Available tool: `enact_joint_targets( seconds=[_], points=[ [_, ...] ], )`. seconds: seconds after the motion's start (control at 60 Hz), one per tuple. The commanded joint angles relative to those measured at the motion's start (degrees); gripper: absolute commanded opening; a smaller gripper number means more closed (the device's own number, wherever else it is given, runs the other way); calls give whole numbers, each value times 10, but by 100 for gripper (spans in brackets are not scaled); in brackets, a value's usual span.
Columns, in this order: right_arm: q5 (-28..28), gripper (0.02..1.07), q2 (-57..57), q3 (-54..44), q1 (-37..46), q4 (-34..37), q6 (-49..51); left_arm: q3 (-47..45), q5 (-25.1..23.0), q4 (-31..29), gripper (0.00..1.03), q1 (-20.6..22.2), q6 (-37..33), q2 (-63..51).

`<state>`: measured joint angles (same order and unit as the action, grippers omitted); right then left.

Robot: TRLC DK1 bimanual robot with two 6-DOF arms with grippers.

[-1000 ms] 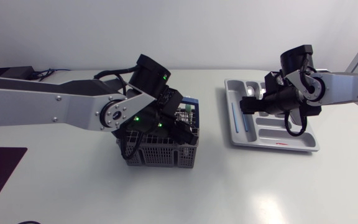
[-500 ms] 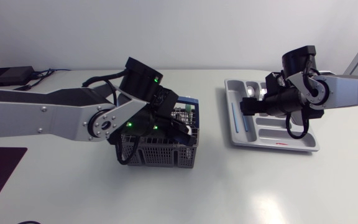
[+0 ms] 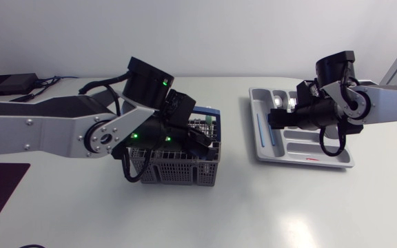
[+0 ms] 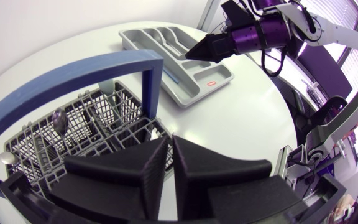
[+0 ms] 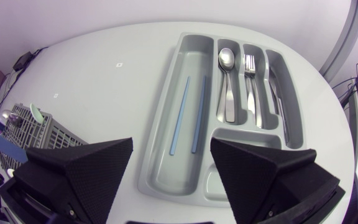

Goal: Unload the cutlery basket into the drawer organizer.

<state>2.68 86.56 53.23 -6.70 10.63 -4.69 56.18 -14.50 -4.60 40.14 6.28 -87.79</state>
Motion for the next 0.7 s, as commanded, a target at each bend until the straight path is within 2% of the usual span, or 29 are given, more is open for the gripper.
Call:
enact_joint_targets(
  seconds=[0.0,0.017,0.1,0.167,0.233,0.283,0.683],
  points=[
    [-6,92,-11,-14,-4,-2,-1,-2,-2,-7,36,-5,15,-6],
    [-6,92,-11,-14,-5,-2,-1,-2,-1,-8,41,-5,15,-7],
    [-6,92,-11,-16,-7,-2,-1,4,-1,-22,42,-5,15,-12],
    [-7,92,-12,-16,-8,-2,-1,7,-1,-25,49,-4,15,-17],
    [-7,92,-13,-16,-9,-2,-1,10,-1,-25,50,-4,15,-22],
    [-7,92,-14,-16,-9,-2,-1,13,2,-24,55,-4,15,-24],
    [-7,92,-17,-18,-7,-3,3,24,24,-35,54,1,12,-27]
  ],
)
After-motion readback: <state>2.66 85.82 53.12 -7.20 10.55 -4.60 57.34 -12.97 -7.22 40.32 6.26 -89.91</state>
